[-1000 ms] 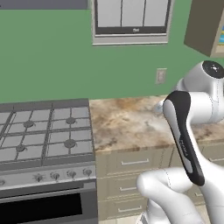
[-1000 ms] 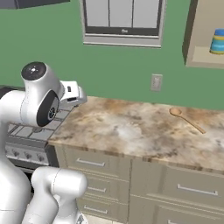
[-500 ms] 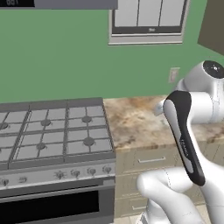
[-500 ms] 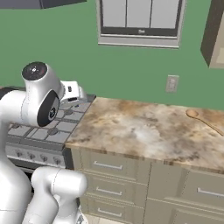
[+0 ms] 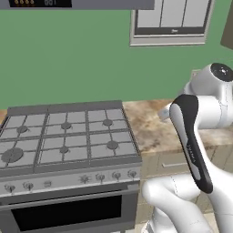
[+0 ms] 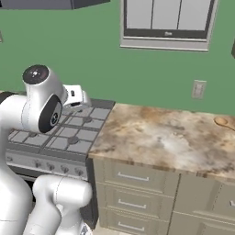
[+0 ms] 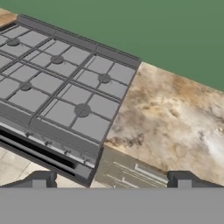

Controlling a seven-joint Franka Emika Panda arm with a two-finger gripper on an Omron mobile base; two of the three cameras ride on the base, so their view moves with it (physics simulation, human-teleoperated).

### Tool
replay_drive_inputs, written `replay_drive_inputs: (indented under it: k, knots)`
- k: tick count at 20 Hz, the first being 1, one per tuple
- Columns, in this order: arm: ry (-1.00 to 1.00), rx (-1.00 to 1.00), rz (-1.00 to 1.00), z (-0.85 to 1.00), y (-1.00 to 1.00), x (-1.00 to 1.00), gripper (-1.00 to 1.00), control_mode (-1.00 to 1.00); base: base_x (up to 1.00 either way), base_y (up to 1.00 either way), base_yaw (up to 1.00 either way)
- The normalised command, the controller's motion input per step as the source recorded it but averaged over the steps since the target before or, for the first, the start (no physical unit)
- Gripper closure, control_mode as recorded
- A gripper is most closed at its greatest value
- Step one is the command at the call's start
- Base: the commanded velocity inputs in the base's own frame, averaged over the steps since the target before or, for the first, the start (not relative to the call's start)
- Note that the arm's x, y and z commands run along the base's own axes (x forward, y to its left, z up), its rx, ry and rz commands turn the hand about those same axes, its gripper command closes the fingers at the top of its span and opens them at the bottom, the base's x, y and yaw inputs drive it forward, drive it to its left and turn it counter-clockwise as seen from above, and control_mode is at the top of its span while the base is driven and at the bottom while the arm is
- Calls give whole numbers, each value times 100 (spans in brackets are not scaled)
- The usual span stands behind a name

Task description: Pick the boxed food and jam from the counter and place them in the cabinets closest to them.

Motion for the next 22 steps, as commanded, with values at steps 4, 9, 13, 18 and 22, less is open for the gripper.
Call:
replay_drive_inputs:
  k: [4,9,13,18,22]
  knots:
    - [0,0,0,0,0,0,-100,100,-12,53,0]
    - [0,0,0,0,0,0,-100,100,-10,51,0]
    - [0,0,0,0,0,0,-100,100,-14,33,0]
    - [0,0,0,0,0,0,-100,100,-15,38,0]
    - [0,0,0,0,0,0,-100,100,-9,53,0]
